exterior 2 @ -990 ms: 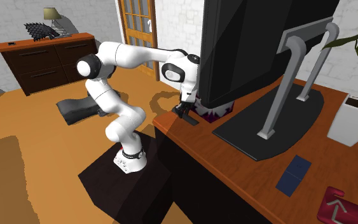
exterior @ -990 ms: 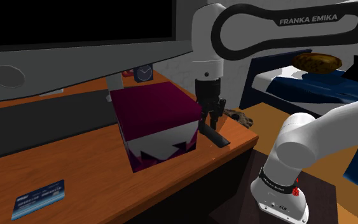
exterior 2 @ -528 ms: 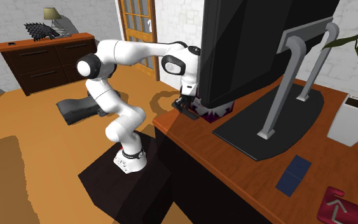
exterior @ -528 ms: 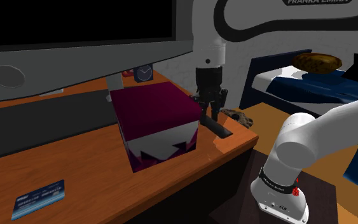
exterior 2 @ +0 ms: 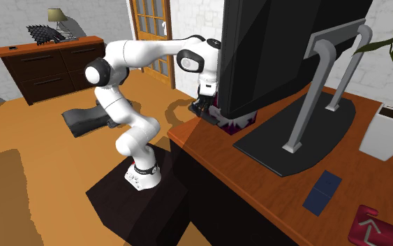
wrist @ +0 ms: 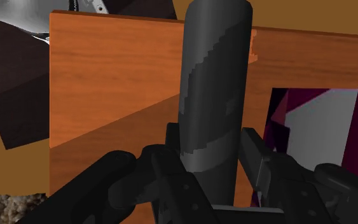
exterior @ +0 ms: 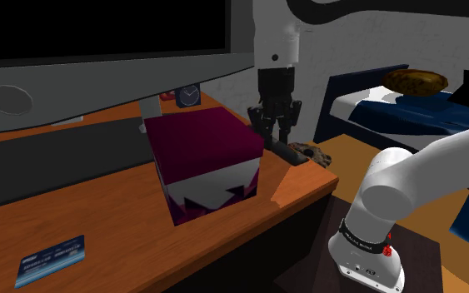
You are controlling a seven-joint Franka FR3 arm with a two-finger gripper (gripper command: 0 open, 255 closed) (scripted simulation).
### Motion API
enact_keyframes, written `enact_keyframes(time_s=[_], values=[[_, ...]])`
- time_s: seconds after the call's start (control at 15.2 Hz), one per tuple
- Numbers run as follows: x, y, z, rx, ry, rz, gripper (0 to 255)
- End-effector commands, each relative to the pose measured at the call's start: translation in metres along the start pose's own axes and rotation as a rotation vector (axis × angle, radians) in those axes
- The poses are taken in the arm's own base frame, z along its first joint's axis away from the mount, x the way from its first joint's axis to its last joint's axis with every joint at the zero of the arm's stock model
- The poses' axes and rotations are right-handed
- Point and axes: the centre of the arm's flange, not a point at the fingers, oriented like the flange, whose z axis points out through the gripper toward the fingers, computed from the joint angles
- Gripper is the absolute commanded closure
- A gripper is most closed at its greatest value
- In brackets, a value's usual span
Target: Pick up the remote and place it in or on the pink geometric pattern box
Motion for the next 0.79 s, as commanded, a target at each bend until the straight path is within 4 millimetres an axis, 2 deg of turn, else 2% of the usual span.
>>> enact_keyframes(time_s=[0.0, 0.73], values=[[-0.003, 0.000, -0.011, 0.000, 0.000, 0.000, 255], [-0.016, -0.002, -0.068, 0.000, 0.000, 0.000, 255]])
